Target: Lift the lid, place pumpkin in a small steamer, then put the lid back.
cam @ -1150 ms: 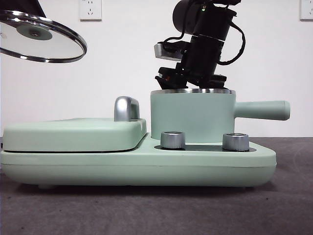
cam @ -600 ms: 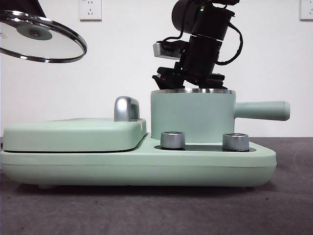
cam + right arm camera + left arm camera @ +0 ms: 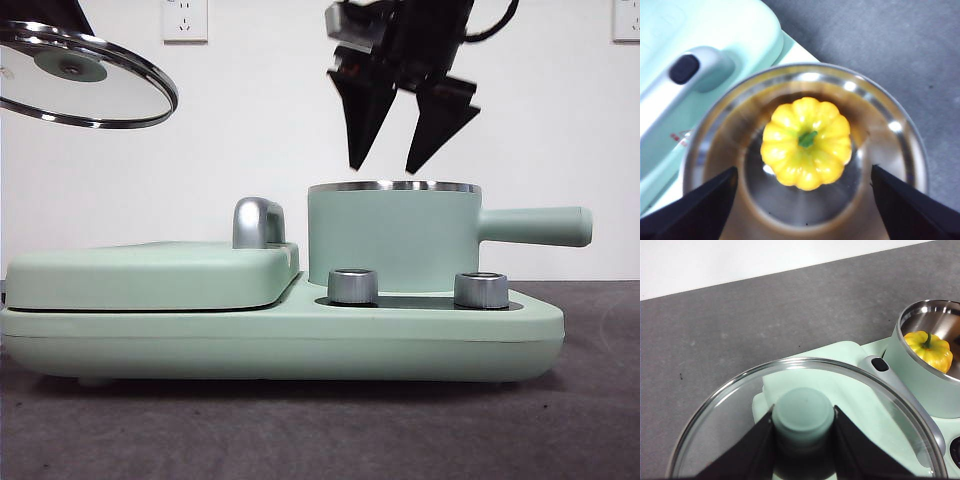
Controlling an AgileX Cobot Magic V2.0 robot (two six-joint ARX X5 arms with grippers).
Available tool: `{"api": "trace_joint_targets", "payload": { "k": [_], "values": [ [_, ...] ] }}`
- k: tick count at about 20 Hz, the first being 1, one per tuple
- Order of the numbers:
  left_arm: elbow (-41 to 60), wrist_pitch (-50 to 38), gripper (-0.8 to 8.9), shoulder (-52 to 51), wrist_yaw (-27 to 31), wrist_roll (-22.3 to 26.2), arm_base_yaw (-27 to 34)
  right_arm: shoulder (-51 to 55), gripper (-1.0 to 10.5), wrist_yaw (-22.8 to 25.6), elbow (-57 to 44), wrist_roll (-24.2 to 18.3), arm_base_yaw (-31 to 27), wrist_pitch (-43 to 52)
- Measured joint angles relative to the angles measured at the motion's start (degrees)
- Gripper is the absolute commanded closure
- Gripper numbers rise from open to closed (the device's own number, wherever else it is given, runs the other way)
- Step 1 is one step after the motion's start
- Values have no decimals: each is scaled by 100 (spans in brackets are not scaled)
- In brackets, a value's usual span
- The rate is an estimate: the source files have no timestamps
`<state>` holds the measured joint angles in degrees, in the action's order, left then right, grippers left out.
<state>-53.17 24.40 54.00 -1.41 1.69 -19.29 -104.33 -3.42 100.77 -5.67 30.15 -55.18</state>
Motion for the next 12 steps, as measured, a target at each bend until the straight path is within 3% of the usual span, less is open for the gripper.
{"api": "trace_joint_targets", "payload": {
  "k": [6,12],
  "values": [
    [0,129,803,0,0,0,0,1143,540,2,-1482,13,7,1366],
    [0,284,803,0,0,0,0,3084,541,44,-3722,190,7,3080]
  ]
}}
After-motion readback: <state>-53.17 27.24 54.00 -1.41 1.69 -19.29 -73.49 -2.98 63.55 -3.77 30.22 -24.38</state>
